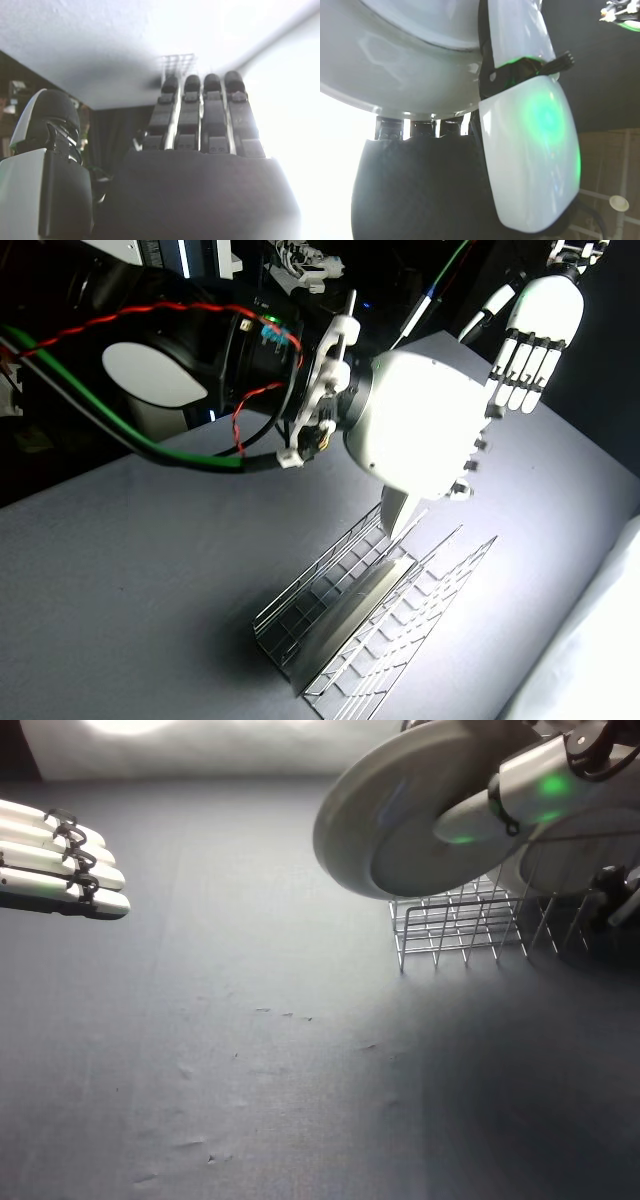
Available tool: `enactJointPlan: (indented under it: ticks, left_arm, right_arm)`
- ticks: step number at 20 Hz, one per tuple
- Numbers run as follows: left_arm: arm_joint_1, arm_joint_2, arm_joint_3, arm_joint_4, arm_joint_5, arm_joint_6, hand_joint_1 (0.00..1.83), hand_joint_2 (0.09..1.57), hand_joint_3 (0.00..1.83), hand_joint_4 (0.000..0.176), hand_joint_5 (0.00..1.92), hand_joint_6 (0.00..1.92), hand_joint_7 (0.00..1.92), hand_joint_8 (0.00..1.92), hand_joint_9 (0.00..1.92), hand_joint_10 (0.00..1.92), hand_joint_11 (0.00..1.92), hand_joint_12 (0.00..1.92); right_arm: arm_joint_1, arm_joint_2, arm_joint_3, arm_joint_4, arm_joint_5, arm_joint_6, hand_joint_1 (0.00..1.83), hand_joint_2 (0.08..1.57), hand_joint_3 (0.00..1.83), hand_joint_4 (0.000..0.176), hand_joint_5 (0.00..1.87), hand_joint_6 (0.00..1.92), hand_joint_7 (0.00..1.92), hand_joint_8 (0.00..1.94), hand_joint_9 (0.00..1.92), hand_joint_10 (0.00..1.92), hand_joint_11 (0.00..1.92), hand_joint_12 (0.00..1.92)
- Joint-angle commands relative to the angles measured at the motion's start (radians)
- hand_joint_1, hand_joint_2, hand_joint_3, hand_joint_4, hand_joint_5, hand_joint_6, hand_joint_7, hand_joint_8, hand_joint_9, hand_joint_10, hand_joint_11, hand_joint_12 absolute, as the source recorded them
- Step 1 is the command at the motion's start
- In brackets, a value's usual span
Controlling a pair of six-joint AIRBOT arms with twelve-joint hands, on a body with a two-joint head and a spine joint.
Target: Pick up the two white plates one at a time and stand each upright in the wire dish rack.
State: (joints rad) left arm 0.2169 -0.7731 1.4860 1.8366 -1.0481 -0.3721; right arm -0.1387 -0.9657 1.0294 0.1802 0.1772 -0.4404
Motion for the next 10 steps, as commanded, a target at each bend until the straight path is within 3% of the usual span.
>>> enactJointPlan:
  ticks: [1,4,10]
  left_arm:
    - [-0.006,0.006,0.001,-0.07,-0.008,-0.006,0.0,1.2,0.0,0.0,0.04,0.0,0.04,0.0,0.05,0.0,0.07,0.04]
    - [-0.005,0.005,0.003,-0.076,-0.006,-0.006,0.0,1.2,0.0,0.0,0.04,0.01,0.04,0.01,0.05,0.0,0.05,0.04]
    - [-0.002,0.005,-0.005,-0.078,-0.006,-0.006,0.0,1.2,0.0,0.0,0.06,0.0,0.05,0.0,0.05,0.0,0.07,0.04]
  right_arm:
    - [0.009,0.006,0.007,0.01,0.128,0.014,1.39,1.04,0.0,0.0,1.09,0.69,1.2,0.68,1.07,0.96,0.77,1.32]
    - [-0.008,0.008,0.026,-0.001,0.127,0.013,1.39,1.04,0.0,0.0,1.09,0.75,1.21,0.58,1.06,0.97,0.77,1.29]
    - [-0.096,0.036,0.038,-0.037,0.152,0.011,1.38,1.05,0.0,0.0,1.05,0.83,1.16,0.64,1.05,1.02,0.74,1.3]
